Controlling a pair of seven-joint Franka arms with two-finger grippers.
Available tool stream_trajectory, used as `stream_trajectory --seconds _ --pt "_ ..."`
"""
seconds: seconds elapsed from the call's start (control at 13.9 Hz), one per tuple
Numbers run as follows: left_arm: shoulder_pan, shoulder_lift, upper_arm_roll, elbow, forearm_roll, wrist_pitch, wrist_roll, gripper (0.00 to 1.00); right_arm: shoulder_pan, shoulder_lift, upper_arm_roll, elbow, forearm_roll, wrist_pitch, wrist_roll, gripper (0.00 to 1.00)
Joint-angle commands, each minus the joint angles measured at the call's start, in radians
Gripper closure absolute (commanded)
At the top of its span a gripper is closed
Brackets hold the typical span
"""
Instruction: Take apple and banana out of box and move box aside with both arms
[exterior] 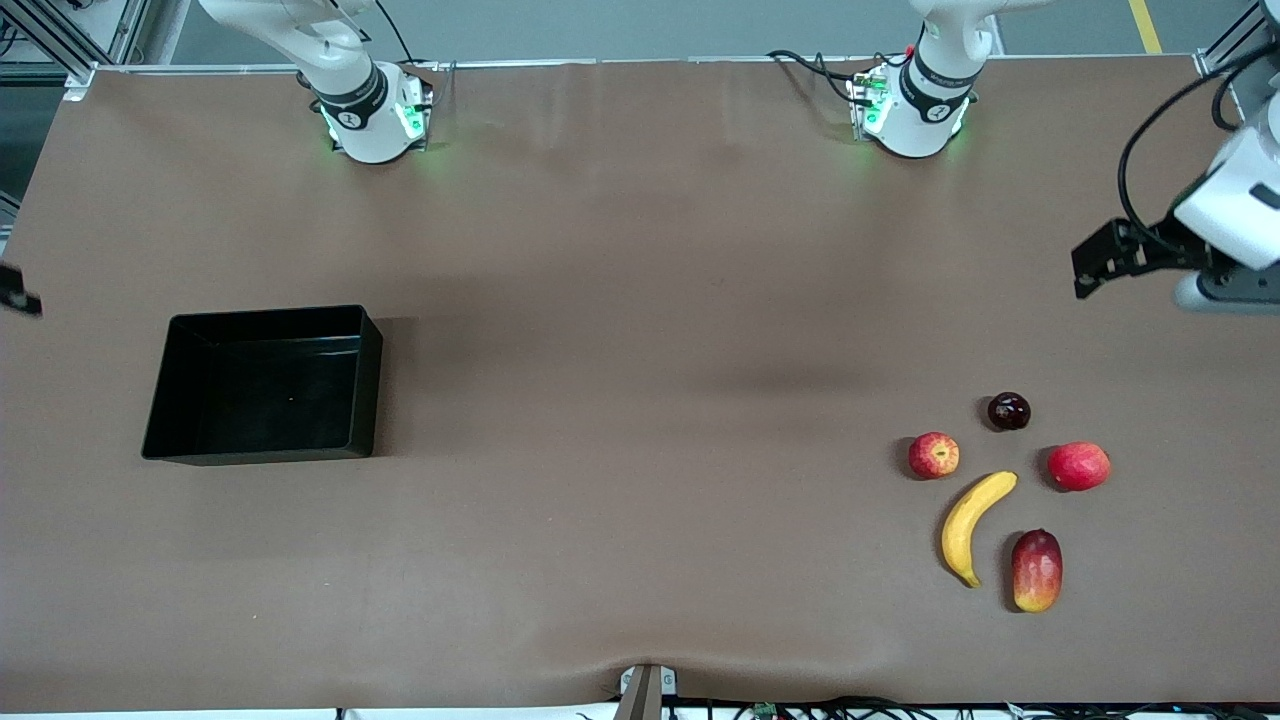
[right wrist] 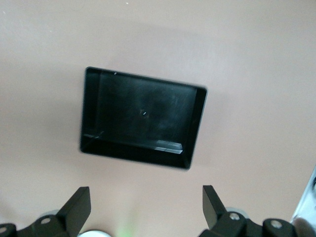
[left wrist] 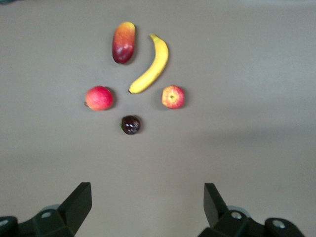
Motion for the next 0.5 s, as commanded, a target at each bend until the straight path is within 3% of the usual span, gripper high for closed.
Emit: stream_trajectory --seconds 0.0,0.29,0.43 --pt "-0.071 -0.123 0.097 -0.134 -0.049 0.008 0.008 0.0 -0.007 -0.11 0.078 -0.054 -0.022 -0.079 0.29 0.0" --pt "-0.13 -0.176 0.128 -0.186 -0.042 0.009 0.005 0.0 -0.061 -0.211 0.248 -0.167 -0.044 -0.069 0.573 0.0" --pt "-0.139 -0.186 0.128 -0.201 -0.039 0.017 0.003 0.0 -0.072 -0.239 0.302 -0.189 -0.102 -0.055 0.586 0.0"
